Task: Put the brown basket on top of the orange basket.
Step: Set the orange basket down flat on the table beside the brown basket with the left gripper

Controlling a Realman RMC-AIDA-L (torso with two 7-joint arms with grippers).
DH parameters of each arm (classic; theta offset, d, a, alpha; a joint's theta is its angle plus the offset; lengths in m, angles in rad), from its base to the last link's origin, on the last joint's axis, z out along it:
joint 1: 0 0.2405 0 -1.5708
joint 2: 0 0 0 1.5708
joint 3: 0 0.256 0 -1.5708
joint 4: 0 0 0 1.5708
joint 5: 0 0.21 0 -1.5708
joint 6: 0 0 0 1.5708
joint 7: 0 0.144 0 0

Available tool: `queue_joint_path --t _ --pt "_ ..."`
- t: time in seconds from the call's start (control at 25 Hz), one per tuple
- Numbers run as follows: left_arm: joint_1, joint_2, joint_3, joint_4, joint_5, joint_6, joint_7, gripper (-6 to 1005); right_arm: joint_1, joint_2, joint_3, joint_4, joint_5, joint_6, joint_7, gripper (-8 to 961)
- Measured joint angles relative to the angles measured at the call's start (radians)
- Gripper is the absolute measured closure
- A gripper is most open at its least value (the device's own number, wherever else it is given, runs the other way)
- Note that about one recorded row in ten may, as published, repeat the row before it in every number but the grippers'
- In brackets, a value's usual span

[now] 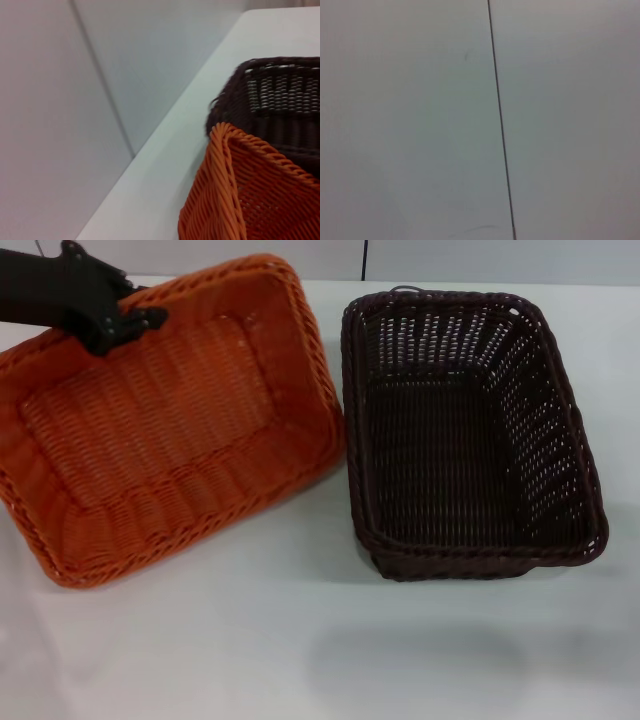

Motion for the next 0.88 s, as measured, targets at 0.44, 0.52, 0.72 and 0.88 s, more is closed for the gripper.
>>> queue_joint_path --t 0.44,0.52,0.72,0.88 --pt "-0.126 -0.022 0.007 -0.145 0.015 -0.034 0.177 823 0.0 0.002 -0.002 -0.014 -0.014 0.005 0.0 123" --pt "-0.134 -0.026 0.008 -0.149 0.015 -0.035 0.187 823 0.0 0.002 -0.002 -0.014 -0.017 0.005 0.0 123" --pt "-0.176 -0.05 0.01 -0.177 0.016 -0.02 0.218 822 0.0 0.001 -0.002 -0.015 -0.019 0.005 0.0 123" --pt "-0.204 -0.062 0.022 -0.218 0.029 0.037 0.227 823 0.0 0.001 0.0 -0.015 -0.03 0.006 0.0 123"
